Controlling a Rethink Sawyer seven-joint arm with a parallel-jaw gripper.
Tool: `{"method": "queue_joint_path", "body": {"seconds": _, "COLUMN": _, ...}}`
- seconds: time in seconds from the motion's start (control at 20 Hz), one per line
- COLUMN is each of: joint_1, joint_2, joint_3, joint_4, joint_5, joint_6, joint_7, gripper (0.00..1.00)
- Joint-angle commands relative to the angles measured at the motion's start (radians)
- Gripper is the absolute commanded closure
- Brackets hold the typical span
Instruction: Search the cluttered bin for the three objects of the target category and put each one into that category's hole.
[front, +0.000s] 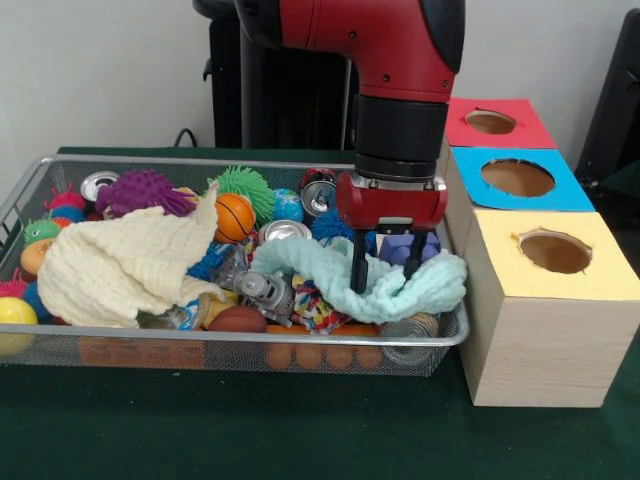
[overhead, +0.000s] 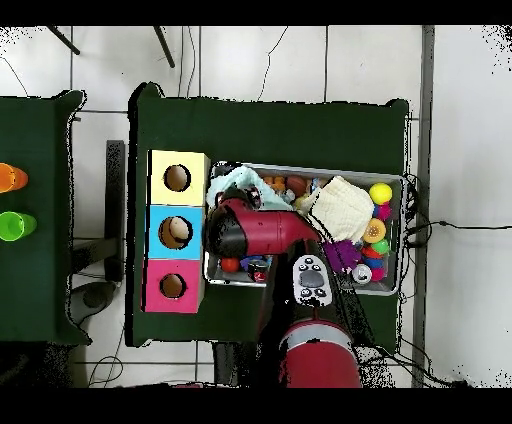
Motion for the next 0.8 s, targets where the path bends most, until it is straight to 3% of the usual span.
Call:
{"method": "queue_joint_path", "body": {"seconds": 0.05, "joint_1": -0.027, "joint_2": -0.022, "joint_3": 0.031, "joint_4": 0.161, "joint_5": -0.032, "joint_6": 0.009, "joint_7": 0.15, "gripper": 0.0}}
{"method": "queue_joint_path", "body": {"seconds": 0.35, "joint_1": -0.082, "joint_2": -0.067, "joint_3": 0.08, "joint_4": 0.252, "joint_5": -0.033, "joint_6": 0.001, "joint_7": 0.15, "gripper": 0.0}}
{"method": "queue_joint_path", "body": {"seconds": 0.6, "joint_1": -0.081, "joint_2": -0.073, "joint_3": 0.076, "joint_4": 0.268, "joint_5": -0.029, "joint_6": -0.023, "joint_7": 0.157, "gripper": 0.0}}
{"method": "queue_joint_path", "body": {"seconds": 0.8, "joint_1": -0.063, "joint_2": -0.109, "joint_3": 0.074, "joint_4": 0.255, "joint_5": -0.005, "joint_6": 0.032, "joint_7": 0.145, "gripper": 0.0}}
